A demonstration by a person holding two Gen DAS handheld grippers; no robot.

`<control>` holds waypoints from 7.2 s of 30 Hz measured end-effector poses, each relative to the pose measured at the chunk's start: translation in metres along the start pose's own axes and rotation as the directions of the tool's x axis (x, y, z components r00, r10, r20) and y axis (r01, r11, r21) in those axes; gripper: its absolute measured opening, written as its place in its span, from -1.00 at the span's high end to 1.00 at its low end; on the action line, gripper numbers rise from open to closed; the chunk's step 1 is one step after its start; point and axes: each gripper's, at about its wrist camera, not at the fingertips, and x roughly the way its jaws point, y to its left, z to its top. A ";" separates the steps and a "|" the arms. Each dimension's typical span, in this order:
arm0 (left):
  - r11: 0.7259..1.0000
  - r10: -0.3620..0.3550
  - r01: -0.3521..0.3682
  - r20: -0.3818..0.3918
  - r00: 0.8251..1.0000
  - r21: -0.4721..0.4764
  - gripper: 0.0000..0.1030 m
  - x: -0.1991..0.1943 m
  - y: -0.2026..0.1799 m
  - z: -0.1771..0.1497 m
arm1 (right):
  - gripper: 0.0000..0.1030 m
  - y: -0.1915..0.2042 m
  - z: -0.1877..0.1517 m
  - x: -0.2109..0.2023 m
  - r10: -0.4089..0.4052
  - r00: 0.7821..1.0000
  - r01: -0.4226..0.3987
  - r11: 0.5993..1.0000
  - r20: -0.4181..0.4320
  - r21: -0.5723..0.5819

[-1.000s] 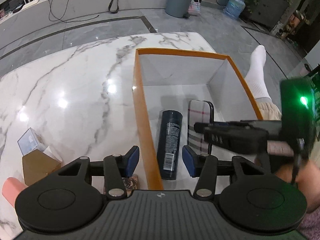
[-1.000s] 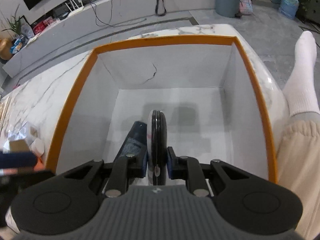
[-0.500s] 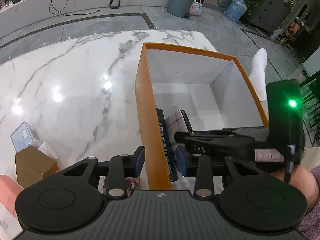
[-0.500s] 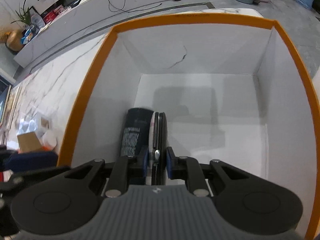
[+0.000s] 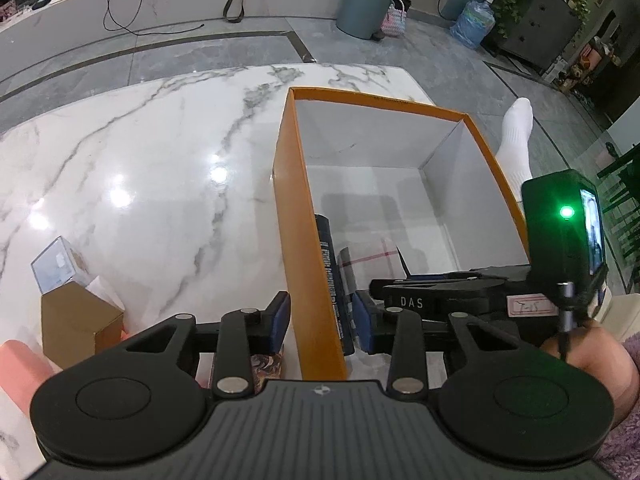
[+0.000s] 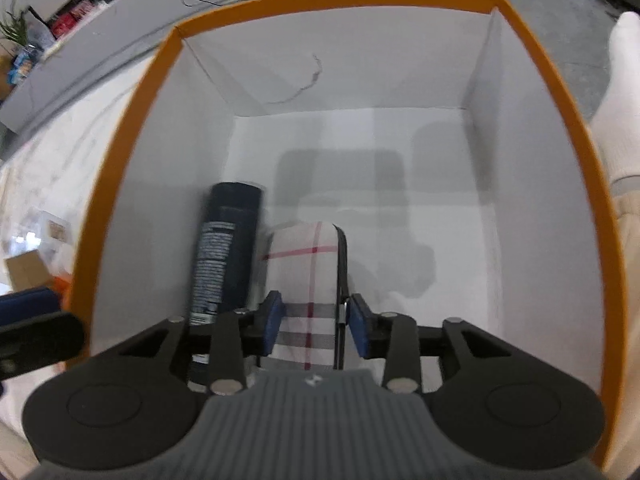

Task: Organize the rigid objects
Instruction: 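Carry the spray can and phone into the orange box and release both, then grasp the white box with the left tool while the right tool grasps the pink pump bottle, then carry the white box and pink bottle into the orange box and release both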

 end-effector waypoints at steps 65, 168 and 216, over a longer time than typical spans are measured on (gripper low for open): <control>0.937 0.134 -0.221 -0.305 0.943 -0.271 -0.64 0.002 0.167 -0.107 | 0.15 0.190 -0.122 -0.002 0.192 0.978 -0.200 0.757 -0.081 -0.622; 0.965 -0.058 0.087 -0.123 0.991 0.249 -0.33 0.064 -0.091 0.009 | 0.18 -0.054 -0.065 -0.091 -0.014 0.961 0.129 0.907 0.278 -0.400; 0.989 -0.005 0.002 0.024 1.000 0.149 -0.20 -0.012 -0.047 -0.025 | 0.04 0.019 -0.081 -0.108 -0.091 0.945 0.235 0.857 0.314 -0.459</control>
